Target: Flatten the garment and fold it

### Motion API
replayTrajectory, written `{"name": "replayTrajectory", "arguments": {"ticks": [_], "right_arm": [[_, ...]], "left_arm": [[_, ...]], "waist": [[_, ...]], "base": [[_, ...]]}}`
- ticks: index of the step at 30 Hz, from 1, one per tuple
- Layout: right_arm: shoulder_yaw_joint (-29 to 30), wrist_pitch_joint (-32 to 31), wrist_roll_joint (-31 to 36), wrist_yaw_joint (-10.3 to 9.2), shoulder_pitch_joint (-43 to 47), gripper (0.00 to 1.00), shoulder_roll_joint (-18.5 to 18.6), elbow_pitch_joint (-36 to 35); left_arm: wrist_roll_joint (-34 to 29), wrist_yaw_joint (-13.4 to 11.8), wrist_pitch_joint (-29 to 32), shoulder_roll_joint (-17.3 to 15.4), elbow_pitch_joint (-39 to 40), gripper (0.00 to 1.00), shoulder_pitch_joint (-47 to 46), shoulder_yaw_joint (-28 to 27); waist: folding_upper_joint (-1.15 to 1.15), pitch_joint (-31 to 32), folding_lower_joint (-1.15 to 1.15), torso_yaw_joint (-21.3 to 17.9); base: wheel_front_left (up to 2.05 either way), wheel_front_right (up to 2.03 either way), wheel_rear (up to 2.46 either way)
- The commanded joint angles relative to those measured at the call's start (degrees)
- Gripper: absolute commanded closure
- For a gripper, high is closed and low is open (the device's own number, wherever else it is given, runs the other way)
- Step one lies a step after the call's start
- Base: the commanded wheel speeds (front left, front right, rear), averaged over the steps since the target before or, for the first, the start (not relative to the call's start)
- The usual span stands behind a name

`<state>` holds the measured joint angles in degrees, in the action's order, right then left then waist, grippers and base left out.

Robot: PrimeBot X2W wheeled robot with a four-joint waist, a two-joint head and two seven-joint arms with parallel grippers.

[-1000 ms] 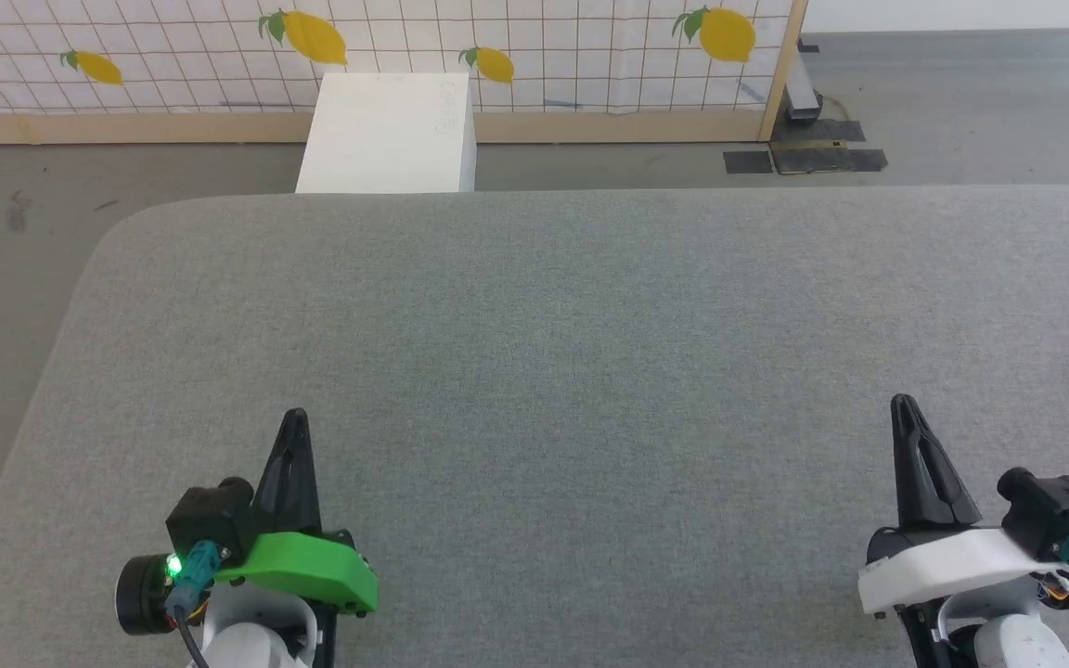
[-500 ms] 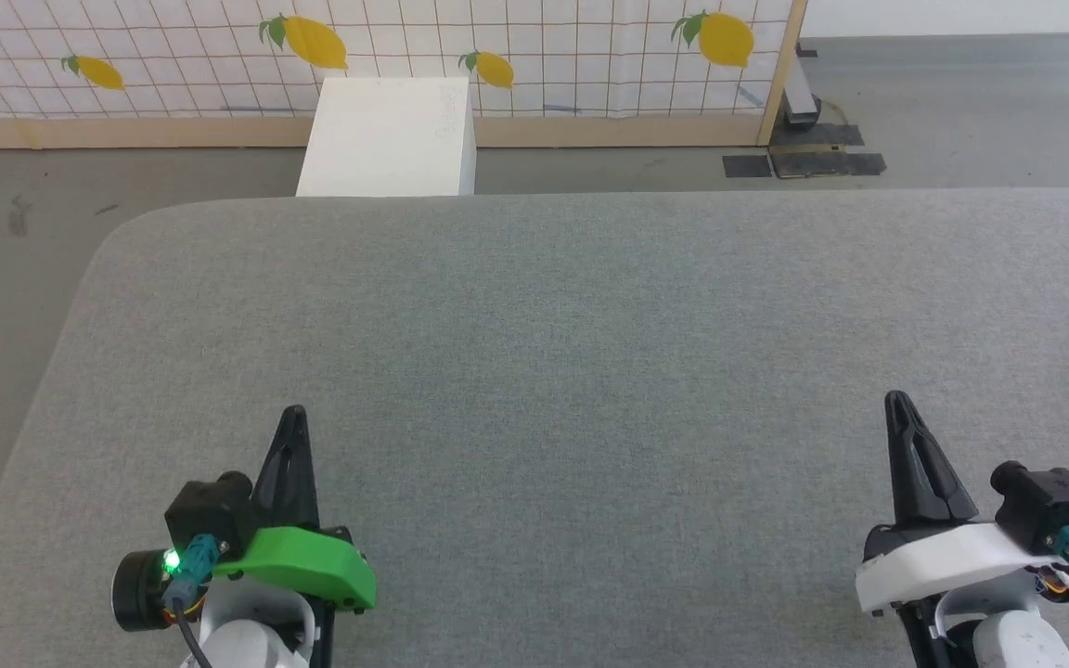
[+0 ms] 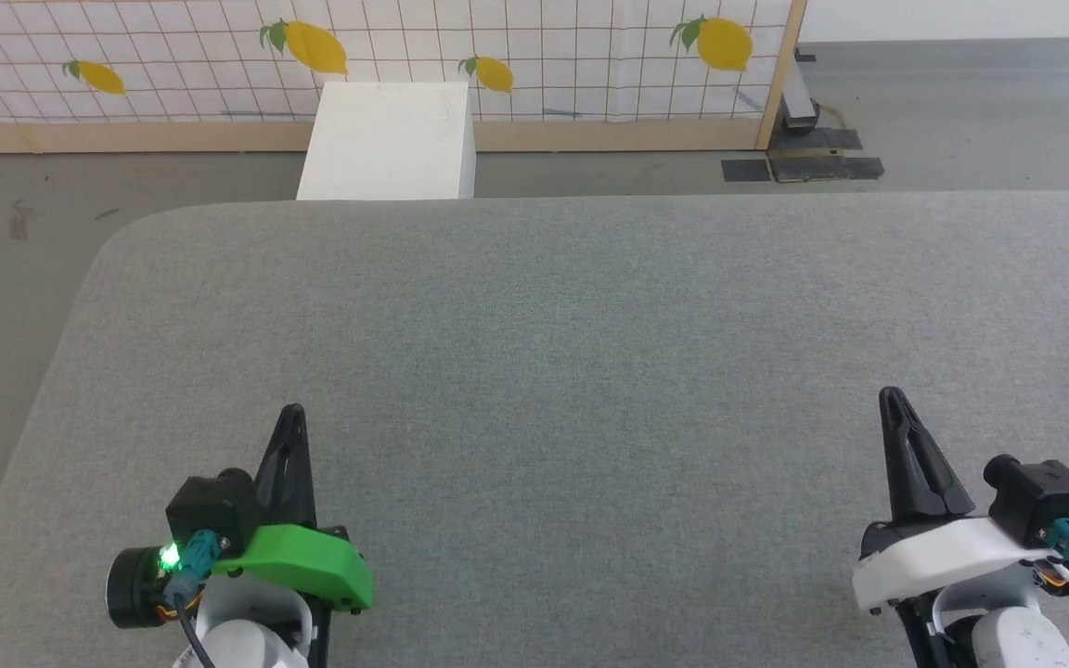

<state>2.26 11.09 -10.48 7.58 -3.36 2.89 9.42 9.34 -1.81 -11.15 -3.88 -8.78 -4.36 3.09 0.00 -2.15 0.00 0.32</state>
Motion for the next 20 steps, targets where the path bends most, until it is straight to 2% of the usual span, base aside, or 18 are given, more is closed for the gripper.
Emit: {"name": "replayTrajectory", "arguments": {"ticks": [1,20], "right_arm": [[-0.13,-0.33,0.7,-0.02,0.88,1.0,-0.01,-0.53],[-0.56,-2.53,2.7,-0.04,1.39,1.0,-0.01,-2.34]], "left_arm": [[-0.6,0.23,0.33,0.24,0.42,1.0,0.89,-0.17],[-2.38,0.55,2.54,0.4,2.13,1.0,1.6,-0.77]], "waist": [[0.0,0.03,0.0,0.0],[0.0,0.47,0.0,-0.07]], "base": [[0.0,0.0,0.0],[0.0,0.0,0.0]]}}
